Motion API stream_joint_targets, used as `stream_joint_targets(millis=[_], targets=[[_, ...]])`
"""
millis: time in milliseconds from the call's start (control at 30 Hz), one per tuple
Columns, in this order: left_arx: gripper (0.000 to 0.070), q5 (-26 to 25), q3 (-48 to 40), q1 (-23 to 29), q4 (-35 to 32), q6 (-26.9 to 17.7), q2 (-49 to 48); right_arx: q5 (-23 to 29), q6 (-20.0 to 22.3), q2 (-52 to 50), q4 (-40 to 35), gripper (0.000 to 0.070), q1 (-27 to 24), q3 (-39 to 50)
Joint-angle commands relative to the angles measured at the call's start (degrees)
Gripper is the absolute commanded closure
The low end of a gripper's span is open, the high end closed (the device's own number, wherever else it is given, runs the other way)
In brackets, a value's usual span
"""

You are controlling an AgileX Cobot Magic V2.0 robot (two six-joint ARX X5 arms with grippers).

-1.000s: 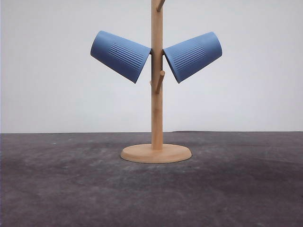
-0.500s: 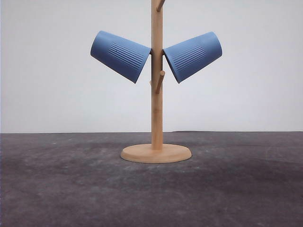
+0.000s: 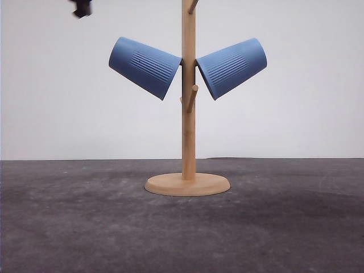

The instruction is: Place three cups

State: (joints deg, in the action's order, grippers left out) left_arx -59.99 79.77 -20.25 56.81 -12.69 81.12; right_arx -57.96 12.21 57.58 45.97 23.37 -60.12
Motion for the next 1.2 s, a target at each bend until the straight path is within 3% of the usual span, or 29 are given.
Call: stream_joint_targets(millis=[0,100,233,333,433,567,1167], targets=[[0.0300,3.11,1.39,1.37,0.90,-1.90,0.63,1.82,0.40,0.37,0.33,0.0368,-0.53,-0.59],[0.0302,11.95,1.73,4.47,3.07,-1.10,0.63,9.70,-0.99,0.39,2.42,0.0368,-1.93,-0.61],[0.0307,27.43,2.17,7.39,4.24,2.02,0.63,20.50,-3.62,0.39,4.34,0.0368,-2.29,-0.63],[0.0307,37.61,2.19,8.97,4.18,4.63,0.63,26.16,-6.30,0.51,4.08,0.0368,-2.14,-0.63],[0.0307,43.32,2.19,9.75,4.19,6.16,0.63,29.72,-9.78,1.53,3.07,0.0367,-1.99,-0.63],[0.0307,45.31,2.19,9.96,4.19,6.36,0.63,33.09,-12.29,5.03,2.24,0.0365,-0.70,-0.63],[0.0307,45.34,2.19,9.94,4.31,6.36,0.63,36.70,-22.43,19.61,-15.24,0.0364,5.14,-0.99]])
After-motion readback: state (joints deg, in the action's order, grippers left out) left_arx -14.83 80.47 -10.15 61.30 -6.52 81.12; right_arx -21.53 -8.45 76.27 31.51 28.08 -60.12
